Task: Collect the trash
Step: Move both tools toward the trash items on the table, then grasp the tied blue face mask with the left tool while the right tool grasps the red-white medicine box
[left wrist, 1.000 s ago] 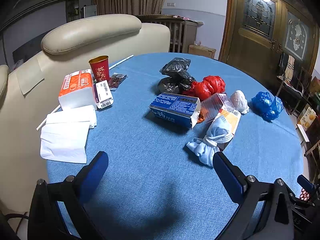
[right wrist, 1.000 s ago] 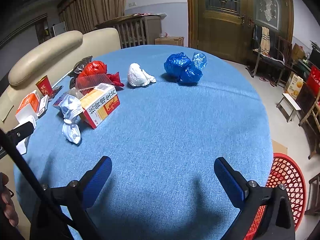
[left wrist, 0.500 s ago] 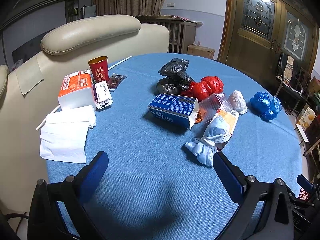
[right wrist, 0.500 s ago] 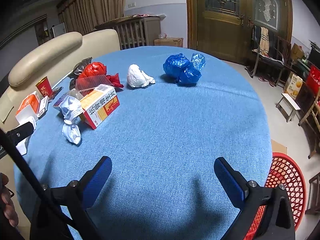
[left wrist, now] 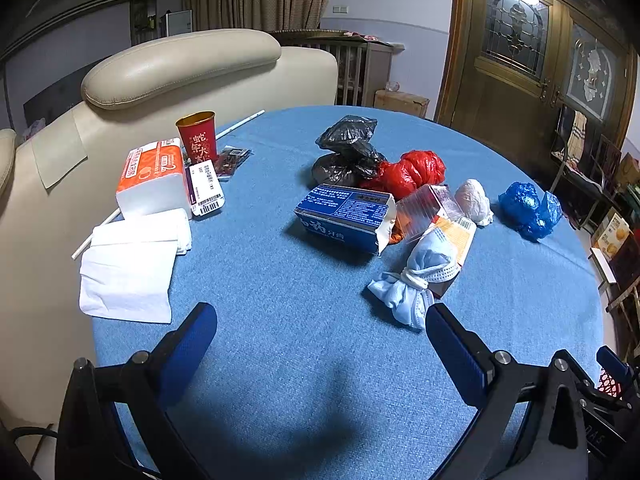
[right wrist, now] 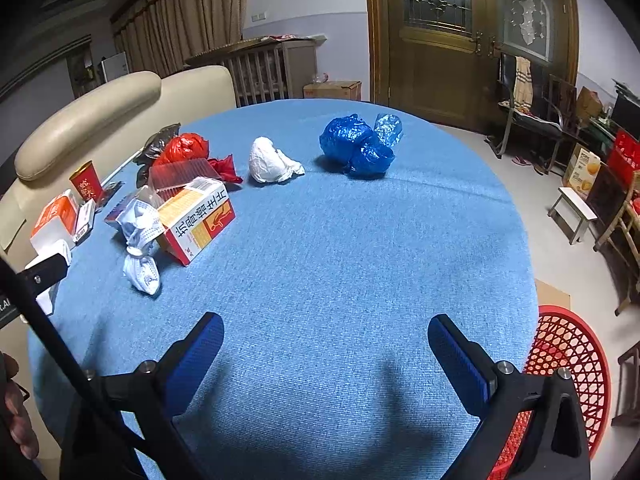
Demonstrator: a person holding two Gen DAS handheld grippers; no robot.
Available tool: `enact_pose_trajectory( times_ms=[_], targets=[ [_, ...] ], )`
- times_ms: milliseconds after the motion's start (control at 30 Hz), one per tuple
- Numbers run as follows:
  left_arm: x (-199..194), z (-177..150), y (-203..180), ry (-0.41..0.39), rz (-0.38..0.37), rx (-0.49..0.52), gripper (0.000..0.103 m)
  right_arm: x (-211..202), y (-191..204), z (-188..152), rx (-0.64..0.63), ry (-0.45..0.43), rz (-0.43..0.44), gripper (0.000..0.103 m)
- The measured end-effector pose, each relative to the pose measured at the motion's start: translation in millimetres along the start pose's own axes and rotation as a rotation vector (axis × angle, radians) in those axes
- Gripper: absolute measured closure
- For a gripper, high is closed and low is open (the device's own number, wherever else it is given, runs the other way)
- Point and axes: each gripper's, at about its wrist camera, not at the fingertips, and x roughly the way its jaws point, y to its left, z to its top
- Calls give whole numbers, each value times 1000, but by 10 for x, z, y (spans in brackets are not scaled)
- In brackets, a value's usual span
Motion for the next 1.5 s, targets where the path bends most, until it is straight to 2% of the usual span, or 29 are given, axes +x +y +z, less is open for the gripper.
enact_pose_trajectory(
  times_ms=[200, 333, 467, 633, 767, 833, 867, 933, 967, 1033, 1100, 1233, 1500],
  targets=[
    [-22, -13, -30, -4, -15, 6, 0, -18, -10, -6, -2, -4, -5, 0],
    [-28, -33, -136, -9, -59, 42, 0, -81, -48, -29, -22, -37, -36, 0],
    [37, -40, -312, -3, -110, 104, 0, -76, -156, -79, 8, -31, -35, 0],
    [291, 49, -540, 29, -151, 163, 0, -12, -280, -117, 53, -5, -22, 0],
    [601, 106, -618, 80, -122, 175, 2, 1, -369, -122, 72, -4, -30, 0],
    [719, 120, -630, 99, -126, 174, 13, 6, -405, -125, 82, -4, -32, 0],
    [768, 123, -632, 112, -128, 173, 22, 6, -424, -127, 87, -3, -35, 0],
    [866, 123, -639, 139, -137, 171, 45, 14, -453, -136, 96, 1, -38, 0],
    [896, 120, -633, 150, -142, 171, 60, 23, -460, -137, 100, 3, -36, 0],
    [906, 106, -617, 150, -152, 172, 70, 41, -454, -137, 103, 5, -31, 0],
    [882, 83, -589, 148, -168, 170, 75, 52, -422, -128, 91, 7, -28, 0],
    [721, -1, -435, 123, -181, 139, 76, 83, -313, -68, 53, 2, -16, 0],
    [453, -136, -7, 90, -152, 53, 76, 189, 118, 157, -45, 3, 74, 0]
  ],
)
